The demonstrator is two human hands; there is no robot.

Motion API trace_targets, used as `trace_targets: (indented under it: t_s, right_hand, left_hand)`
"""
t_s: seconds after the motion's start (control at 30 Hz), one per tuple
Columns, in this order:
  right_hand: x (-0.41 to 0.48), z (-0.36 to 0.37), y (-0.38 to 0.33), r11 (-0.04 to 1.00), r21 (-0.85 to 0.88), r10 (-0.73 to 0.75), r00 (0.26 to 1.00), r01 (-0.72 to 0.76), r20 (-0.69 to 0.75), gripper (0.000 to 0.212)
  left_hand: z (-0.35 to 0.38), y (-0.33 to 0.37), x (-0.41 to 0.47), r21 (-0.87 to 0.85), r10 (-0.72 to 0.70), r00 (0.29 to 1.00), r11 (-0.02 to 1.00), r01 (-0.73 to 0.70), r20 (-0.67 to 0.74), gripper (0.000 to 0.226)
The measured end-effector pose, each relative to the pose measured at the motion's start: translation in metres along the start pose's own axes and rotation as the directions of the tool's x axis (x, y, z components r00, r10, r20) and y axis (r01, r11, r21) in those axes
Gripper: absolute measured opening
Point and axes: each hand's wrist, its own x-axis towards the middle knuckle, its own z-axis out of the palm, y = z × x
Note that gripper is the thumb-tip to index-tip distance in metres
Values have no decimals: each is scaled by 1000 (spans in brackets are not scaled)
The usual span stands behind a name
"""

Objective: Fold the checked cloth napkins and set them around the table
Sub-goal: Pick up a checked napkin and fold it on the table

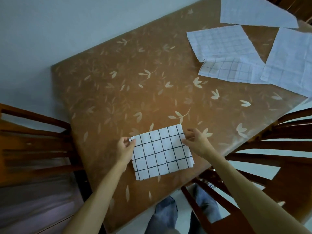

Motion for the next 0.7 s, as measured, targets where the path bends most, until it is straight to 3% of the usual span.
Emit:
trace_targets:
  t_s: [0.07,0.17,0.3,0.47,0.7]
  right_hand:
    - [2,11,9,997,-79,-12,999,8,-52,45]
    - [-1,19,16,968,-246,-80,992,53,-102,35]
    - [-8,26,22,910,-404,-150,982,91,-115,36]
    - [-14,39,31,922,-387,-90,978,10,-188,34]
    - [-6,39,40,941,-337,-99,955,0,-278,19]
  left_hand:
    - [3,-6,-2,81,14,996,997,-7,-88,19]
    - [2,-10,-6,275,123,989,956,-98,-78,29]
    - [4,-10,-1,590,427,904,729,-346,2,35]
    - [41,0,3,631,556,759,464,-622,340,35]
    - [104,5,-4,563,597,536,163,-810,597,40]
